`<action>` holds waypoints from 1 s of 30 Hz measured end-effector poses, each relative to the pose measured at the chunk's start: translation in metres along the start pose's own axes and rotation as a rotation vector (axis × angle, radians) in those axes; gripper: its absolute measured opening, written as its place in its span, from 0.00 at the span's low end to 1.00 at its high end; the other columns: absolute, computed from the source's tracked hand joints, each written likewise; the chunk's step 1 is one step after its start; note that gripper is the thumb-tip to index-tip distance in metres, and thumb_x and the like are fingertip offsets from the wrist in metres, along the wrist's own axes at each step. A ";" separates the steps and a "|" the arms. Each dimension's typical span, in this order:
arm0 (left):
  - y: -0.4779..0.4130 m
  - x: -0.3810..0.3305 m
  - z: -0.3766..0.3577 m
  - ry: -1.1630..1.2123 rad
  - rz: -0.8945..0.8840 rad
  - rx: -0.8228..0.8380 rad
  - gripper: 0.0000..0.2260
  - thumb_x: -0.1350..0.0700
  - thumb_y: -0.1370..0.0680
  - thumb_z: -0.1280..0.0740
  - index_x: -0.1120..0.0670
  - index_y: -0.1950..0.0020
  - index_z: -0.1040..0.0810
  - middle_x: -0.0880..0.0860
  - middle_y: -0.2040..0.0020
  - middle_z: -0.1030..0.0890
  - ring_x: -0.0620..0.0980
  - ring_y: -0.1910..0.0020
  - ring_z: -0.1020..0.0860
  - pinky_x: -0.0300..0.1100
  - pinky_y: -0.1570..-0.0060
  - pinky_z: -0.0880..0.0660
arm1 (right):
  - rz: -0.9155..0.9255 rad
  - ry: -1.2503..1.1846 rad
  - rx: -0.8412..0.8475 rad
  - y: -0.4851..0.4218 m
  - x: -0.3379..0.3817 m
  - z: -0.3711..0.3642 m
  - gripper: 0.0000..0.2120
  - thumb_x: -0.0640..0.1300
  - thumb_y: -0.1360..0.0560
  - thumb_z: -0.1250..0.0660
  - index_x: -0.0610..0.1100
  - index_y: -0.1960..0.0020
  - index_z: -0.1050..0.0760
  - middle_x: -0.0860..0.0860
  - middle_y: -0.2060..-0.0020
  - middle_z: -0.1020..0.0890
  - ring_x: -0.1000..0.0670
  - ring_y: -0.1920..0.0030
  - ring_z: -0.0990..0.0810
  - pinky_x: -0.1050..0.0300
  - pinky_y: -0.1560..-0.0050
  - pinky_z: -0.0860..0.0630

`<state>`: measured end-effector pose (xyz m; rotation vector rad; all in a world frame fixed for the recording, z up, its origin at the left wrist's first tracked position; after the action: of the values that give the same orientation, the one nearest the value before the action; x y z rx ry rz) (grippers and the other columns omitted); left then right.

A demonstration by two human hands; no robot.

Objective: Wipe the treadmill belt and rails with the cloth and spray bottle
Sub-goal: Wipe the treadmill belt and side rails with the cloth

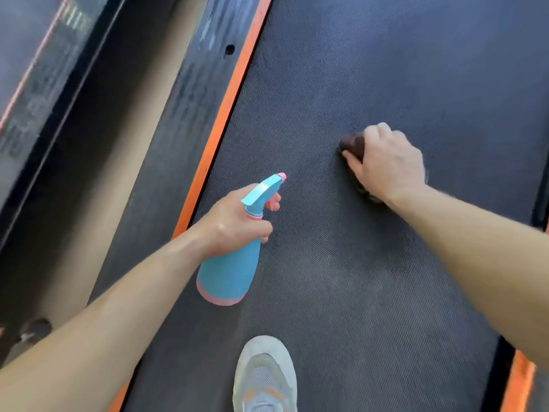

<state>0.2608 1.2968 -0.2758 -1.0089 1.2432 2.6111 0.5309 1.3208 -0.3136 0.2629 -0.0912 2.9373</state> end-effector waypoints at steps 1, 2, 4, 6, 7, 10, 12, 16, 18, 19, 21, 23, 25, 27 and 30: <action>0.001 0.001 0.001 -0.007 0.004 -0.001 0.29 0.55 0.37 0.31 0.40 0.36 0.22 0.42 0.44 0.18 0.43 0.55 0.21 0.50 0.45 0.21 | -0.069 -0.024 -0.012 0.001 0.004 -0.002 0.23 0.60 0.21 0.37 0.40 0.44 0.28 0.41 0.46 0.25 0.37 0.47 0.24 0.45 0.59 0.26; 0.001 0.001 0.002 -0.019 0.007 -0.003 0.30 0.55 0.37 0.31 0.40 0.35 0.22 0.41 0.44 0.18 0.44 0.52 0.20 0.49 0.45 0.21 | -0.115 -0.024 -0.011 0.010 0.014 -0.005 0.22 0.60 0.21 0.37 0.39 0.45 0.28 0.41 0.47 0.25 0.37 0.48 0.24 0.44 0.59 0.25; 0.001 -0.003 0.006 -0.038 0.007 -0.013 0.30 0.54 0.36 0.31 0.38 0.35 0.23 0.40 0.43 0.18 0.45 0.48 0.20 0.46 0.45 0.22 | -0.037 0.009 -0.008 0.046 0.050 -0.012 0.20 0.59 0.23 0.35 0.40 0.49 0.27 0.42 0.53 0.24 0.38 0.54 0.23 0.47 0.66 0.26; -0.002 -0.008 0.010 -0.026 0.011 -0.035 0.29 0.54 0.36 0.31 0.37 0.35 0.22 0.40 0.43 0.18 0.46 0.51 0.20 0.45 0.47 0.23 | 0.227 -0.024 0.075 0.106 0.095 -0.022 0.19 0.57 0.28 0.29 0.42 0.54 0.27 0.44 0.58 0.24 0.40 0.60 0.24 0.50 0.70 0.28; -0.004 -0.010 0.011 -0.013 0.009 -0.043 0.29 0.55 0.37 0.31 0.38 0.36 0.22 0.40 0.43 0.17 0.48 0.52 0.20 0.46 0.46 0.23 | 0.392 -0.048 0.122 0.137 0.110 -0.026 0.19 0.57 0.30 0.27 0.43 0.54 0.27 0.45 0.59 0.24 0.41 0.61 0.24 0.49 0.70 0.28; -0.011 -0.018 0.005 -0.002 -0.010 -0.048 0.28 0.55 0.37 0.30 0.40 0.38 0.21 0.39 0.42 0.17 0.49 0.45 0.18 0.54 0.39 0.22 | 0.581 -0.079 0.145 0.161 0.087 -0.025 0.18 0.58 0.28 0.28 0.45 0.54 0.28 0.47 0.58 0.25 0.43 0.60 0.25 0.49 0.69 0.26; -0.014 -0.026 -0.008 -0.011 -0.036 -0.008 0.29 0.55 0.37 0.30 0.37 0.37 0.21 0.38 0.42 0.18 0.46 0.43 0.19 0.52 0.39 0.21 | 0.425 -0.027 0.053 0.124 0.034 -0.017 0.18 0.60 0.25 0.32 0.45 0.52 0.28 0.47 0.57 0.25 0.42 0.59 0.23 0.49 0.68 0.25; -0.021 -0.043 -0.033 -0.048 -0.053 0.080 0.26 0.57 0.35 0.28 0.38 0.39 0.21 0.38 0.45 0.17 0.39 0.56 0.21 0.42 0.51 0.24 | -0.043 0.029 -0.037 0.038 -0.093 0.014 0.22 0.61 0.23 0.36 0.42 0.46 0.27 0.43 0.49 0.24 0.38 0.49 0.23 0.45 0.58 0.24; -0.025 -0.054 -0.041 -0.077 -0.046 0.097 0.26 0.55 0.36 0.30 0.38 0.39 0.21 0.37 0.45 0.17 0.40 0.55 0.22 0.43 0.50 0.24 | -0.177 0.021 -0.038 0.027 -0.127 0.019 0.23 0.62 0.22 0.36 0.41 0.43 0.27 0.41 0.47 0.24 0.36 0.47 0.23 0.44 0.55 0.25; -0.029 -0.063 -0.046 -0.090 -0.050 0.104 0.27 0.54 0.37 0.30 0.38 0.38 0.22 0.37 0.44 0.18 0.42 0.54 0.22 0.43 0.49 0.24 | -0.186 0.034 -0.054 0.033 -0.131 0.022 0.23 0.61 0.22 0.36 0.40 0.44 0.27 0.41 0.48 0.24 0.36 0.48 0.23 0.44 0.56 0.24; -0.038 -0.086 -0.056 -0.121 -0.080 0.114 0.27 0.56 0.34 0.29 0.38 0.36 0.22 0.38 0.44 0.18 0.44 0.53 0.22 0.42 0.49 0.25 | -0.059 0.055 -0.088 0.069 -0.114 0.022 0.21 0.60 0.23 0.36 0.41 0.50 0.26 0.42 0.54 0.24 0.37 0.55 0.23 0.46 0.62 0.25; -0.048 -0.113 -0.069 -0.144 -0.128 0.128 0.29 0.62 0.29 0.27 0.35 0.35 0.23 0.38 0.44 0.18 0.44 0.54 0.22 0.40 0.51 0.25 | 0.137 0.018 -0.072 0.125 -0.088 0.018 0.19 0.59 0.23 0.37 0.42 0.53 0.26 0.44 0.58 0.24 0.40 0.59 0.24 0.48 0.65 0.27; -0.057 -0.139 -0.085 -0.148 -0.176 0.163 0.32 0.65 0.28 0.28 0.31 0.35 0.23 0.37 0.44 0.18 0.42 0.56 0.21 0.40 0.52 0.25 | 0.307 0.020 -0.020 0.176 -0.076 0.012 0.17 0.58 0.23 0.36 0.43 0.54 0.25 0.46 0.58 0.24 0.43 0.60 0.24 0.48 0.65 0.28; -0.066 -0.161 -0.099 -0.151 -0.205 0.187 0.29 0.64 0.29 0.27 0.34 0.36 0.22 0.38 0.43 0.17 0.41 0.60 0.21 0.39 0.55 0.25 | 0.345 0.041 -0.004 0.187 -0.088 0.009 0.17 0.59 0.22 0.35 0.44 0.54 0.25 0.47 0.57 0.24 0.43 0.60 0.24 0.48 0.66 0.29; -0.073 -0.181 -0.121 -0.140 -0.240 0.238 0.29 0.60 0.32 0.27 0.35 0.36 0.22 0.40 0.43 0.16 0.52 0.55 0.16 0.41 0.54 0.22 | 0.136 0.083 -0.097 0.147 -0.129 0.019 0.19 0.62 0.22 0.37 0.45 0.52 0.25 0.47 0.57 0.23 0.44 0.60 0.23 0.49 0.68 0.26</action>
<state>0.4904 1.2953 -0.2715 -0.8581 1.2743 2.2487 0.6303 1.1520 -0.3245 0.1244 -0.2484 3.0623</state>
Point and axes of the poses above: each hand's wrist, its own y-axis away from the middle knuckle, its own z-axis out of the back of the hand, x = y × z, the point moved 8 cm from there along -y, towards the middle knuckle
